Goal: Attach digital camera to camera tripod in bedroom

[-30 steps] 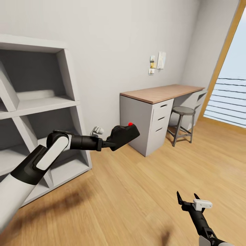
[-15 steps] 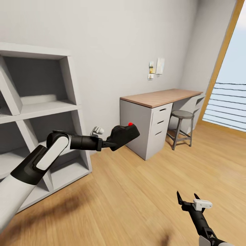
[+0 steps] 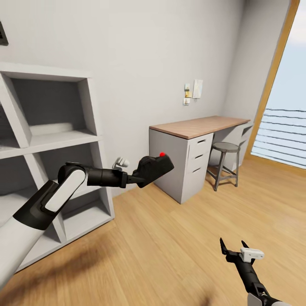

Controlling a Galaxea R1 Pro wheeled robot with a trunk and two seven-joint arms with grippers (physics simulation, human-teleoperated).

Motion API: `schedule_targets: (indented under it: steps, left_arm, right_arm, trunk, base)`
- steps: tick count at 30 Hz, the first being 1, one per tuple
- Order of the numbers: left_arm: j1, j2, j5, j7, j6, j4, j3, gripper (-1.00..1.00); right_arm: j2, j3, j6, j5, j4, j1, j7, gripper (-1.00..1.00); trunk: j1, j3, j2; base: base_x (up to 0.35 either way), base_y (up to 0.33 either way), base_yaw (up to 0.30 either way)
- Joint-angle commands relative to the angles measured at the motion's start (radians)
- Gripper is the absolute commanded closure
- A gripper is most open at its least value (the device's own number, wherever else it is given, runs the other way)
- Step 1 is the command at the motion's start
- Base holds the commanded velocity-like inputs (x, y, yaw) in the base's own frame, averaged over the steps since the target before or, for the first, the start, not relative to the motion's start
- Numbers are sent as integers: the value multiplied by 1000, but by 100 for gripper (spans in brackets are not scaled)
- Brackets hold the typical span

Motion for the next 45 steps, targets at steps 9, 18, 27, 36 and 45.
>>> schedule_targets:
  steps: [9,18,27,36,45]
  left_arm:
    - [-1,1,-3,-7,2,0,-1,100]
    - [-1,1,-3,-7,2,0,-1,100]
    - [-1,1,-3,-7,2,0,-1,100]
    - [-1,1,-3,-7,2,0,-1,100]
    - [0,1,-3,-7,2,0,-1,100]
  right_arm:
    - [0,-8,-4,-3,3,-2,9,-100]
    - [1,-8,3,-3,4,-2,9,-100]
    - [17,-8,5,-3,4,-2,9,-100]
    - [32,-8,7,-3,6,4,9,-100]
    - [45,-8,7,-3,6,19,7,-100]
  trunk:
    - [-4,19,2]
    - [-8,39,4]
    - [-12,59,6]
    - [-16,79,8]
    - [-44,94,58]
  base:
    - [0,0,0]
    - [0,0,0]
    - [0,0,0]
    - [0,0,0]
    - [0,0,0]
